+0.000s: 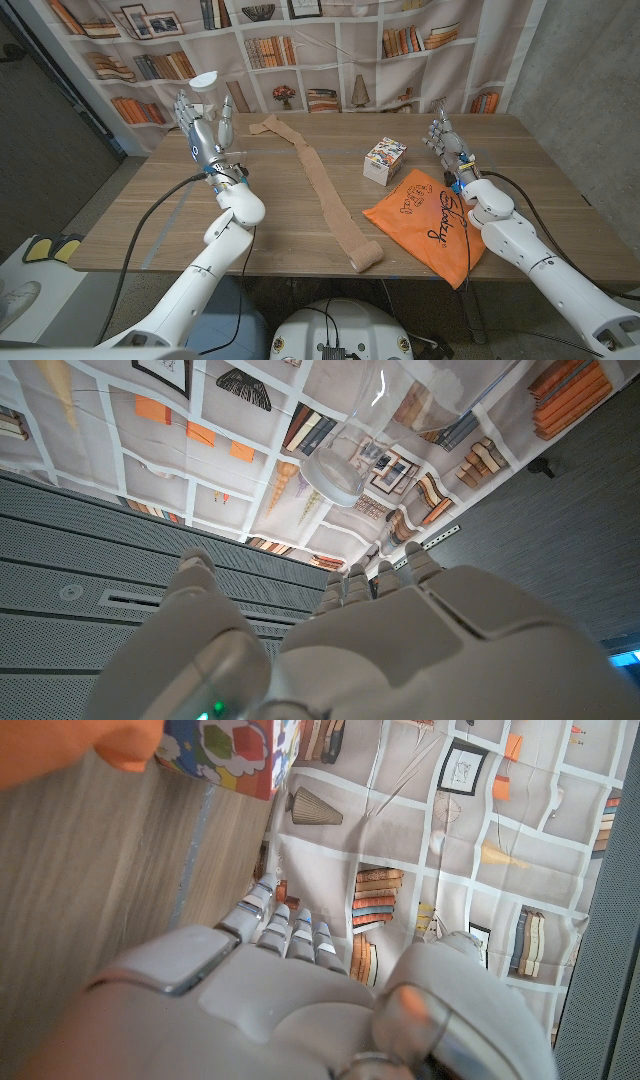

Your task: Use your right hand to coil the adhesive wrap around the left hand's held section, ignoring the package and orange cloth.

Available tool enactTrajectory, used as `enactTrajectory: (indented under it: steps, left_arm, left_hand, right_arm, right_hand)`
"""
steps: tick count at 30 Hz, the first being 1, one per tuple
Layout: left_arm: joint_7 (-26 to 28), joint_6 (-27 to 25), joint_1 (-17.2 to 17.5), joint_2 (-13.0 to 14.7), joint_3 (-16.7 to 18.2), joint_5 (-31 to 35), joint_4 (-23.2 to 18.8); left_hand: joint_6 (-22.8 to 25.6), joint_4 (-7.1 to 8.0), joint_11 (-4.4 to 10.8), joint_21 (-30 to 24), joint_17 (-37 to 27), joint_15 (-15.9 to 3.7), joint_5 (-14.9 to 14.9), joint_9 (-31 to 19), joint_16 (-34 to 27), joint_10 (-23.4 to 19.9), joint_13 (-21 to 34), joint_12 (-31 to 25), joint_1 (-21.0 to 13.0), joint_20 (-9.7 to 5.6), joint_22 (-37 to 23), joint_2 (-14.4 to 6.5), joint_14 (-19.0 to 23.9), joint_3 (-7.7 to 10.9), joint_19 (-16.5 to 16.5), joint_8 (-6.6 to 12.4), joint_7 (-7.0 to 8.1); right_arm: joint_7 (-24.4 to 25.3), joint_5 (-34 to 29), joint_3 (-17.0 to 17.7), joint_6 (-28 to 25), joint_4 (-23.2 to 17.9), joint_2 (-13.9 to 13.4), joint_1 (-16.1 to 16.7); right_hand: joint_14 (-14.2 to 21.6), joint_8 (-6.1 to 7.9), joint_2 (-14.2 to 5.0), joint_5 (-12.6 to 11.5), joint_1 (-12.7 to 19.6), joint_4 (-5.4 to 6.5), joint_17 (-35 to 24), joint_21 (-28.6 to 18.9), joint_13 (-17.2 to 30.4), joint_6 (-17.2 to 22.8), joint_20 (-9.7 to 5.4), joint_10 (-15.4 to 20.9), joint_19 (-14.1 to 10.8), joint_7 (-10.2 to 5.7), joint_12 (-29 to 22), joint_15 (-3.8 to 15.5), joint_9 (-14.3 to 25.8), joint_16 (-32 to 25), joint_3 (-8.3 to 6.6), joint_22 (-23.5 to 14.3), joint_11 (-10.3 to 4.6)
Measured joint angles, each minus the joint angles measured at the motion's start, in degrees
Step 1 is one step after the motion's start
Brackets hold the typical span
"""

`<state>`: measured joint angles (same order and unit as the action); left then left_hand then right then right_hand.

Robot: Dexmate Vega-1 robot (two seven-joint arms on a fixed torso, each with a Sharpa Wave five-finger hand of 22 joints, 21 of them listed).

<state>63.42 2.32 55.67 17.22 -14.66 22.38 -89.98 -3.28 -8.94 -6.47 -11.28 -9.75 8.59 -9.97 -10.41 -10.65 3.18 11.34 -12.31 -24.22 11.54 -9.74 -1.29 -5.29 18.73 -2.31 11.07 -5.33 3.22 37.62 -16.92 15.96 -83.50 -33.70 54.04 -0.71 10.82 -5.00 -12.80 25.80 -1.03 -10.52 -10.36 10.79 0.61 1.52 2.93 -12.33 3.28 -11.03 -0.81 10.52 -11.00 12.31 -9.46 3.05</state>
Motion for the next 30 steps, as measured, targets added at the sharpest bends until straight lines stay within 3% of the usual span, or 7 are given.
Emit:
enactTrajectory:
  steps: [8,19,30]
  left_arm:
    - [0.3,-3.3,-0.7,-1.9,1.1,3.8,1.0]
    - [0.5,-8.0,-1.6,-4.1,2.2,10.3,1.7]
    - [0.5,-11.8,-3.1,-5.1,2.6,13.6,3.2]
  left_hand:
    - [0.0,-0.55,-0.21,0.0,0.0,0.22,0.0,0.0,0.0,-0.2,0.1,0.0,-1.7,0.19,-0.3,-0.2,0.4,0.55,0.2,0.00,-0.61]
    - [0.0,-0.79,0.02,0.7,-0.3,0.52,0.0,-0.1,0.5,0.0,0.3,0.0,-3.7,0.64,-0.3,-0.2,-2.4,0.79,-2.9,0.00,-0.61]
    - [0.0,-0.63,0.03,-0.3,-0.3,1.24,0.0,-0.1,0.2,-0.6,0.5,-0.4,-5.2,-0.04,-0.6,-0.2,-0.6,1.43,-0.4,0.00,-0.60]
  right_arm:
    - [0.2,0.1,0.1,0.0,-0.1,0.1,0.2]
    - [0.2,0.2,0.2,0.0,0.0,0.2,0.4]
    - [0.2,0.4,0.4,0.3,0.0,0.2,0.9]
  right_hand:
    - [-0.1,0.00,0.00,0.0,0.0,0.00,0.0,0.0,0.0,0.0,0.00,0.0,0.0,0.00,0.0,0.08,0.0,0.0,0.00,0.0,0.00]
    - [-0.1,0.00,-0.30,0.0,0.3,0.00,0.0,0.0,0.0,0.0,0.00,0.0,0.0,0.00,0.0,0.08,0.0,0.0,0.00,0.0,0.00]
    - [-0.1,0.00,-0.30,0.0,0.3,0.00,0.0,0.0,0.0,0.0,0.01,0.0,0.0,0.00,0.0,0.08,0.0,0.0,0.00,0.0,0.00]
